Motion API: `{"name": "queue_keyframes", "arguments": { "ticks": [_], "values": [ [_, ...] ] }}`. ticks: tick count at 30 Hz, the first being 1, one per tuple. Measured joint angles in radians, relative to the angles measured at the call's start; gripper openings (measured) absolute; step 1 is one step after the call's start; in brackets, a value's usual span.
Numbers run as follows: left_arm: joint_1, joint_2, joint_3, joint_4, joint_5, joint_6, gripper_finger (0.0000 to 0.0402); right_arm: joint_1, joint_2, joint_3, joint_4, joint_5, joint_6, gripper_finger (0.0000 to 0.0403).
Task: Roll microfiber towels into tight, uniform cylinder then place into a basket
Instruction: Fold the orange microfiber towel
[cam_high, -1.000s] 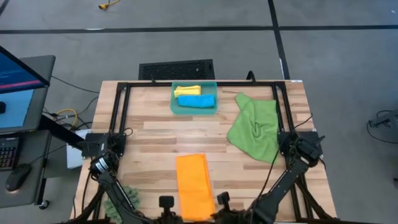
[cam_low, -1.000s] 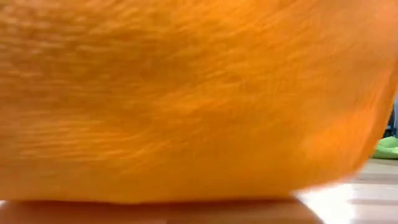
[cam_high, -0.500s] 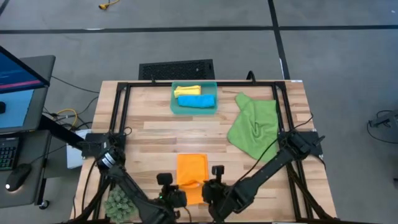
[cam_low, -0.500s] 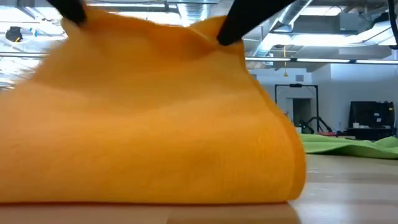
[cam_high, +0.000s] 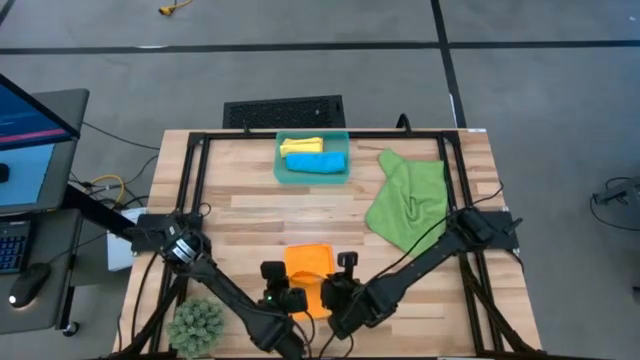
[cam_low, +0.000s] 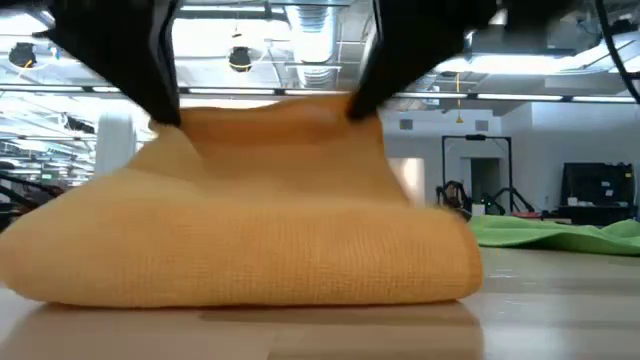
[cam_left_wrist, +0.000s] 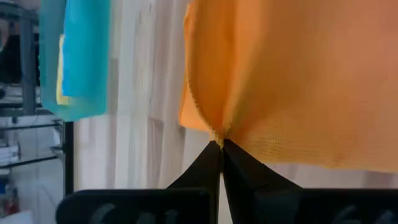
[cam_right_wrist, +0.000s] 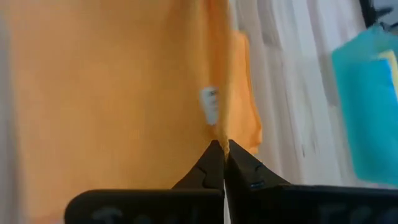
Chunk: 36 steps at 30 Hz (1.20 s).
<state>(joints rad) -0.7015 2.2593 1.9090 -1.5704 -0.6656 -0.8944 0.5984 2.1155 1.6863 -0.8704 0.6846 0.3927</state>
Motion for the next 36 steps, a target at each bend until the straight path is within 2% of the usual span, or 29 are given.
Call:
{"name": "queue_keyframes", "arguments": {
  "ticks": [7, 12, 19, 26, 32, 36],
  "values": [
    [0.037, 0.000, -0.083, 0.001, -0.012, -0.005, 0.0000, -0.051, 0.001, -0.091, 0.066, -0.003, -0.010, 0.0005],
    [0.072, 0.000, -0.126, 0.003, -0.011, -0.005, 0.0000, -0.090, 0.001, -0.104, 0.069, -0.003, -0.009, 0.0015],
    [0.099, 0.000, -0.132, 0.010, -0.002, -0.011, 0.0000, -0.126, 0.001, -0.104, 0.071, -0.006, -0.009, 0.0006],
    [0.119, 0.000, -0.132, 0.016, 0.050, -0.024, 0.0000, -0.152, 0.001, -0.104, 0.073, -0.018, 0.000, 0.0039],
    [0.119, 0.000, -0.132, 0.016, 0.078, -0.021, 0.0001, -0.158, 0.001, -0.104, 0.070, -0.086, -0.005, 0.0056],
    [0.120, 0.000, -0.132, 0.016, 0.079, 0.004, 0.0021, -0.171, 0.001, -0.104, 0.071, -0.108, -0.001, 0.0076]
  ]
}}
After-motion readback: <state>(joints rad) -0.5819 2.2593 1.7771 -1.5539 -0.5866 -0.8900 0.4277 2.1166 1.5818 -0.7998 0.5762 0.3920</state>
